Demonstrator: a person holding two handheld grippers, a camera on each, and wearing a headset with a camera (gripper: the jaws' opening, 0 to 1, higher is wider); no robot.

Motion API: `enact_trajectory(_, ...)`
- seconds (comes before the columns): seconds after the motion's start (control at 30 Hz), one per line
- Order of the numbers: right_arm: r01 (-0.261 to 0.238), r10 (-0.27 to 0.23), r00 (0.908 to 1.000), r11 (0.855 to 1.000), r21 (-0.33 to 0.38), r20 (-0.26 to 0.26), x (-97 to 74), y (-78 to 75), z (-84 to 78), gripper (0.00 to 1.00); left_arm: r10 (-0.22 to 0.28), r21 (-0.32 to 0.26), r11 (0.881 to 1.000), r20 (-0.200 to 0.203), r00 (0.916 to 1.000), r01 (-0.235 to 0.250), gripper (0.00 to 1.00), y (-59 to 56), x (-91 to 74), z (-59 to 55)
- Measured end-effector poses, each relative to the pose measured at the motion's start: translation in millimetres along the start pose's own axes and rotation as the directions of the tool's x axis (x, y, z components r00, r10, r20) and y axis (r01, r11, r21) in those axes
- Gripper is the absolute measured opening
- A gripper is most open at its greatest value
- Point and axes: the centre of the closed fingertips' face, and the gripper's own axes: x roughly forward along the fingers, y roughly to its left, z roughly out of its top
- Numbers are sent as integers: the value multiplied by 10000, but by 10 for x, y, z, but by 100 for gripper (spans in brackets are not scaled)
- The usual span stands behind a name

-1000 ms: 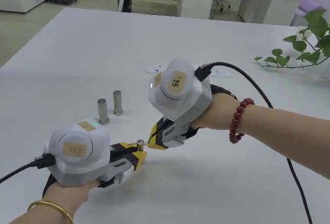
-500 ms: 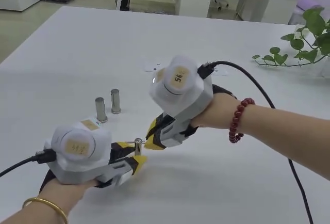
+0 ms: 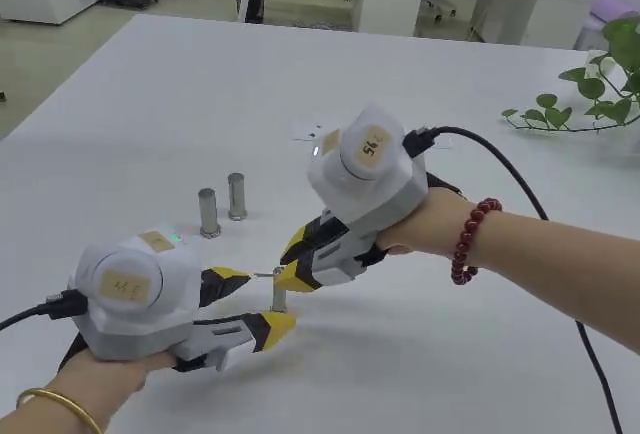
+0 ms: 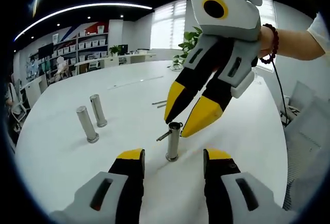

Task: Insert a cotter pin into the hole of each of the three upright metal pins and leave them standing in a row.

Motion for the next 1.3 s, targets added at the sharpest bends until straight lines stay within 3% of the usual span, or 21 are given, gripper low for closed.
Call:
enact_trajectory(0.43,-39,32,9998,9994,-350,-203,82,1,-33,12,-117,-95,9999,266,9996,119,55,-33,-101,71)
enact_trajectory(0.93,-58,59,9998,10000,55,-197,85,-17,-17,10,-146,-2,9999,255,9996,146,60,-50,-257,70)
enact_trajectory(1.3,-123,122,9998,9999,-57,-144,165,-68,133,10,-14,-141,9999,762,9971,25,64,-66,-395,223)
